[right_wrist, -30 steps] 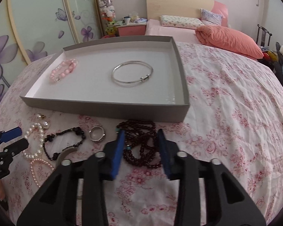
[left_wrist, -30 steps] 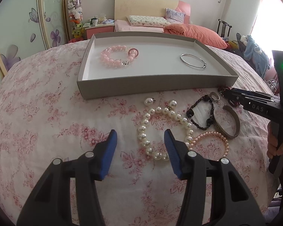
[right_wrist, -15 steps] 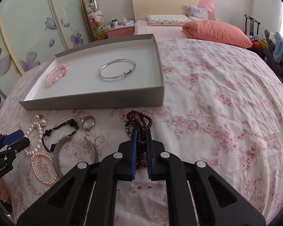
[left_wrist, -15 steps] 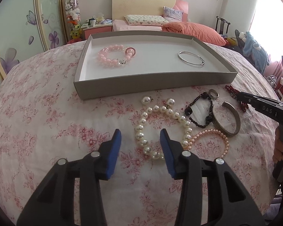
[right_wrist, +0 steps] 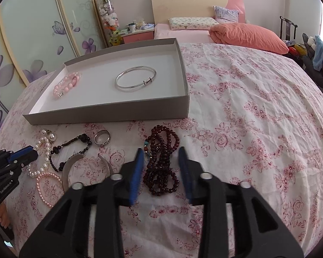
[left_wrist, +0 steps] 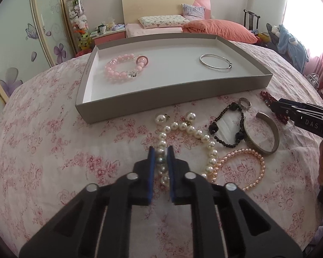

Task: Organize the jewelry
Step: 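Grasp the white pearl strand with left gripper while right grasps the red beads, then carry the pearl strand into the tray with left gripper while right carries the beads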

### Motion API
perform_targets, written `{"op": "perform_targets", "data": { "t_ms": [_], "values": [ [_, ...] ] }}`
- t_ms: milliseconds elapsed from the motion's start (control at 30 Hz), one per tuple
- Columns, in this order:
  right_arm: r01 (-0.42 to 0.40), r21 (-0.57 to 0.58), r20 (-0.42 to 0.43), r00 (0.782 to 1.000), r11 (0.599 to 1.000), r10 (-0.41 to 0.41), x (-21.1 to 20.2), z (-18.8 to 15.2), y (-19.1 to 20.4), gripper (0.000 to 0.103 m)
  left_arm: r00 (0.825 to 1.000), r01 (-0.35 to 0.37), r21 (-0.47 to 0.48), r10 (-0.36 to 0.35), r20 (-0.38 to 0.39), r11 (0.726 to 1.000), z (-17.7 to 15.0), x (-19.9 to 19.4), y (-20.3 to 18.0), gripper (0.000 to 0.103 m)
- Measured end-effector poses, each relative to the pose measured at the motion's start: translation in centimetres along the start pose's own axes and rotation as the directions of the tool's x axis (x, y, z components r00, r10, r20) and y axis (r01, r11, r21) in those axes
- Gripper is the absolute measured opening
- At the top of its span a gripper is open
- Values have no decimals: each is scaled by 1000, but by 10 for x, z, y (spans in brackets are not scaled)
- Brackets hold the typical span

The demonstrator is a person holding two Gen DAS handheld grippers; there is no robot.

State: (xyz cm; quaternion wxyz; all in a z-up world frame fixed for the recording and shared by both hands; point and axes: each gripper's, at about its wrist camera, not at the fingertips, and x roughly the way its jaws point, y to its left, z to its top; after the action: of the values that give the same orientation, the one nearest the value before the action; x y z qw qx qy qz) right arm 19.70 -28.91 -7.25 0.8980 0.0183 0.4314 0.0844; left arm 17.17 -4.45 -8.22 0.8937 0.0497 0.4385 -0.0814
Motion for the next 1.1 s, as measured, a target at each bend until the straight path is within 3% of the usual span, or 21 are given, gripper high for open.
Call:
{"op": "perform_targets", "data": {
  "t_ms": [67, 100, 200, 600, 1100],
  "values": [
    [22, -19, -2, 1000, 1000, -22, 1, 0, 3, 35, 1000, -4, 8, 4, 2, 1000, -1, -1, 0, 11],
    [30, -23, -2, 1000, 999, -30, 1, 1, 3, 23, 1000, -4, 7, 4, 2, 1000, -1, -1, 0, 10],
    [24, -15, -2, 1000, 1000, -24, 1, 1, 0, 15, 1000, -1, -2, 1, 0, 1000, -4, -3, 5, 10],
    [23, -10, -2, 1000, 1000, -23, 1, 0, -1, 11, 998, -60, -77, 61, 4, 995, -13, -10, 41, 10],
    [26, -15, -2, 1000, 1000, -26, 1, -1, -1, 11, 997, -70, -71, 71, 10, 995, -15, -12, 42, 11]
  ]
}}
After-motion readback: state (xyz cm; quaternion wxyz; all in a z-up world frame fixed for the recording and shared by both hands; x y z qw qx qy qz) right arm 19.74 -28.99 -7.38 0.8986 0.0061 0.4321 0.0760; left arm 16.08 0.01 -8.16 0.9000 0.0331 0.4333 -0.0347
